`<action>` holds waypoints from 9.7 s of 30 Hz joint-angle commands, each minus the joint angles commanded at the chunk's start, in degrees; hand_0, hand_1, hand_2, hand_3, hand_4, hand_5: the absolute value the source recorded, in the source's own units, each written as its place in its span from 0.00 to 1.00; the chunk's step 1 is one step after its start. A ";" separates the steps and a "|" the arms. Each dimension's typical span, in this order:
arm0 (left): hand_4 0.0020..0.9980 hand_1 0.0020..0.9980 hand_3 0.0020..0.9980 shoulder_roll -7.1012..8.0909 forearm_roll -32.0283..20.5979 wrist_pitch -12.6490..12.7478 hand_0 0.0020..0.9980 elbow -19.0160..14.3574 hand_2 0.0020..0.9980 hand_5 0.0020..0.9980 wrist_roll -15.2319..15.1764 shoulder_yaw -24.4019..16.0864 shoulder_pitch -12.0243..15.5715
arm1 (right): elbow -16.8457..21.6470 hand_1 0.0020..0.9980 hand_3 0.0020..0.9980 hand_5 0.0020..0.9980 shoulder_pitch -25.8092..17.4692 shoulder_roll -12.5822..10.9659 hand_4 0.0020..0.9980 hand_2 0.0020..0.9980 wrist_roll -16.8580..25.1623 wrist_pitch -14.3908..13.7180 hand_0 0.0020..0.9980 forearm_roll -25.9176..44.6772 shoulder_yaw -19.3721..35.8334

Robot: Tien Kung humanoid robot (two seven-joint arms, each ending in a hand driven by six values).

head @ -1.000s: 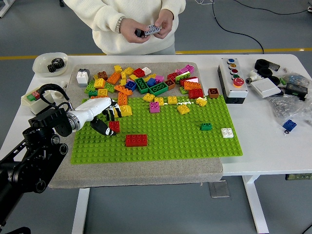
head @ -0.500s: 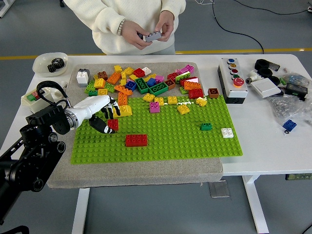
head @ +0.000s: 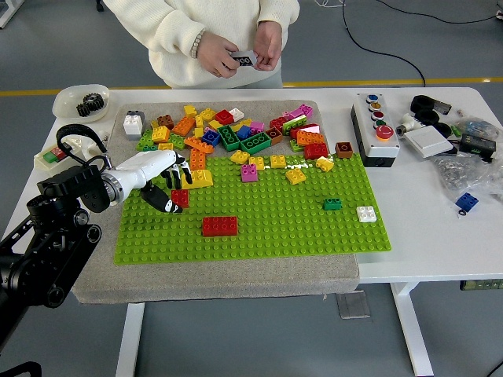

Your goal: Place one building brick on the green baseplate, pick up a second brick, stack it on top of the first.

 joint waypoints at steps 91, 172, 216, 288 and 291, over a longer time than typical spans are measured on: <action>0.94 0.43 0.53 -1.67 -11.12 -1.96 0.57 -6.37 0.44 0.00 3.33 5.79 2.22 | 0.00 0.66 0.62 0.34 0.34 -0.73 0.86 0.73 -0.01 -0.06 0.75 -0.08 0.33; 0.96 0.44 0.53 -2.60 -11.72 0.60 0.57 -1.77 0.45 0.00 1.64 7.82 1.07 | 0.00 0.66 0.62 0.34 0.49 -0.80 0.86 0.73 0.01 -0.04 0.75 0.12 0.26; 0.99 0.45 0.51 -2.58 -11.19 0.19 0.58 -1.60 0.46 0.00 1.22 8.15 0.88 | 0.00 0.66 0.62 0.34 0.55 -0.80 0.86 0.73 0.06 -0.03 0.75 -0.05 0.29; 1.00 0.49 0.51 -2.64 -10.55 -1.19 0.66 -1.39 0.48 0.10 0.96 7.78 0.61 | 0.00 0.66 0.62 0.34 0.54 -0.73 0.86 0.73 0.15 0.02 0.75 -0.01 0.31; 1.00 0.49 0.51 -2.65 -10.86 -1.15 0.66 -1.38 0.48 0.10 0.94 7.74 0.60 | 0.00 0.66 0.62 0.34 0.55 -0.71 0.86 0.73 0.16 0.02 0.75 0.05 0.28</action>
